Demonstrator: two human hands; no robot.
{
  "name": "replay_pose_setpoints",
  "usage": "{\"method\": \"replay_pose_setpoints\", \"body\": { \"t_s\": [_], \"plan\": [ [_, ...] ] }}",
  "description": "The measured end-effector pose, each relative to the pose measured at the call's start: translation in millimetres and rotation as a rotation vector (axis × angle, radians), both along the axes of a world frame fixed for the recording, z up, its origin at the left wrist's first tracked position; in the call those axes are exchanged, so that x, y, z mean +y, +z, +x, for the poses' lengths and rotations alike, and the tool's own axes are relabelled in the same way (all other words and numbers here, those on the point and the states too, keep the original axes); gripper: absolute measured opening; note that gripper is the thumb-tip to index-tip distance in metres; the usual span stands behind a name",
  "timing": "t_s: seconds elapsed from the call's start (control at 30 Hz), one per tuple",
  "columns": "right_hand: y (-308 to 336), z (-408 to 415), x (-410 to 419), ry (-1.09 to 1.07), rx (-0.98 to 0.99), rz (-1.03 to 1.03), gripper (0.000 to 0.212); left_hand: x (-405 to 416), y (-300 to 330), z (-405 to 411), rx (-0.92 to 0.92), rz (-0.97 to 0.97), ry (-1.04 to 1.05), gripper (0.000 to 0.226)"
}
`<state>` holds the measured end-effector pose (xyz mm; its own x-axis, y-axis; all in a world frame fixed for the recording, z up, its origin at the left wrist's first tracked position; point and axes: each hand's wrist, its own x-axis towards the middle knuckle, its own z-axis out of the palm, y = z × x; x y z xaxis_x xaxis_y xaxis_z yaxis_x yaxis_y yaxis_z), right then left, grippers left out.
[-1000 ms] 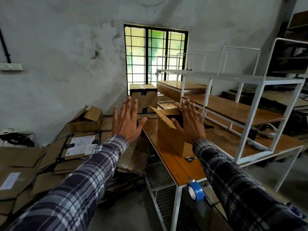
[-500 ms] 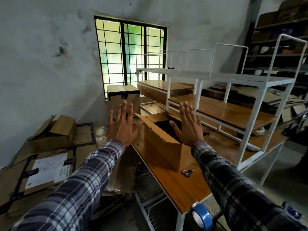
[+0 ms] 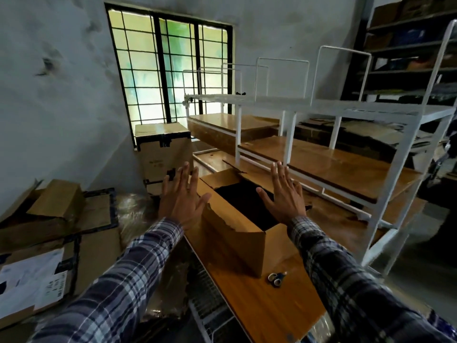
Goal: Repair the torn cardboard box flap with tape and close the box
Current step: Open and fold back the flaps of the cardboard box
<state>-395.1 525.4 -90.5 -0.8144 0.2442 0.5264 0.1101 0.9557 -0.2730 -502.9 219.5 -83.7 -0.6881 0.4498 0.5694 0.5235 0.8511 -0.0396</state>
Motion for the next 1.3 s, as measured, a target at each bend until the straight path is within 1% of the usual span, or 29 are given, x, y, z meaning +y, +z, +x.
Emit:
{"method": "replay_pose_setpoints", "body": {
  "t_s": [0.17, 0.37, 0.5, 0.67, 0.77, 0.83, 0.93, 1.03, 1.1, 1.2, 1.3],
  "plan": [
    [-19, -38, 45, -0.035, -0.075, -0.018, 0.088, 49, -9, -41, -0.035, -0.034, -0.025, 0.082],
    [-56, -57, 75, -0.073, -0.163, -0.052, 0.088, 98, -43, -66, -0.069, -0.113, -0.105, 0.08],
    [-63, -63, 87, -0.117, -0.187, -0.081, 0.087, 113, -52, -88, -0.121, -0.129, -0.148, 0.08],
    [-69, -68, 88, -0.187, -0.217, -0.092, 0.089, 116, -52, -109, -0.133, -0.151, -0.194, 0.077],
    [-70, -75, 80, -0.231, -0.286, -0.102, 0.089, 113, -54, -117, -0.168, -0.143, -0.261, 0.077],
    [-74, -79, 68, -0.248, -0.378, -0.127, 0.088, 107, -57, -122, -0.237, -0.196, -0.339, 0.082],
    [-92, -79, 49, -0.304, -0.54, -0.158, 0.082, 99, -69, -126, -0.376, -0.329, -0.482, 0.096],
    [-114, -75, 30, -0.338, -0.691, -0.194, 0.065, 88, -86, -125, -0.473, -0.432, -0.553, 0.103],
    [-122, -67, 21, -0.351, -0.724, -0.231, 0.057, 81, -95, -122, -0.471, -0.458, -0.583, 0.105],
    [-122, -58, 12, -0.369, -0.688, -0.289, 0.057, 77, -104, -120, -0.426, -0.51, -0.634, 0.114],
    [-118, -56, 9, -0.36, -0.699, -0.305, 0.056, 78, -112, -122, -0.403, -0.584, -0.685, 0.109]
  ]
}}
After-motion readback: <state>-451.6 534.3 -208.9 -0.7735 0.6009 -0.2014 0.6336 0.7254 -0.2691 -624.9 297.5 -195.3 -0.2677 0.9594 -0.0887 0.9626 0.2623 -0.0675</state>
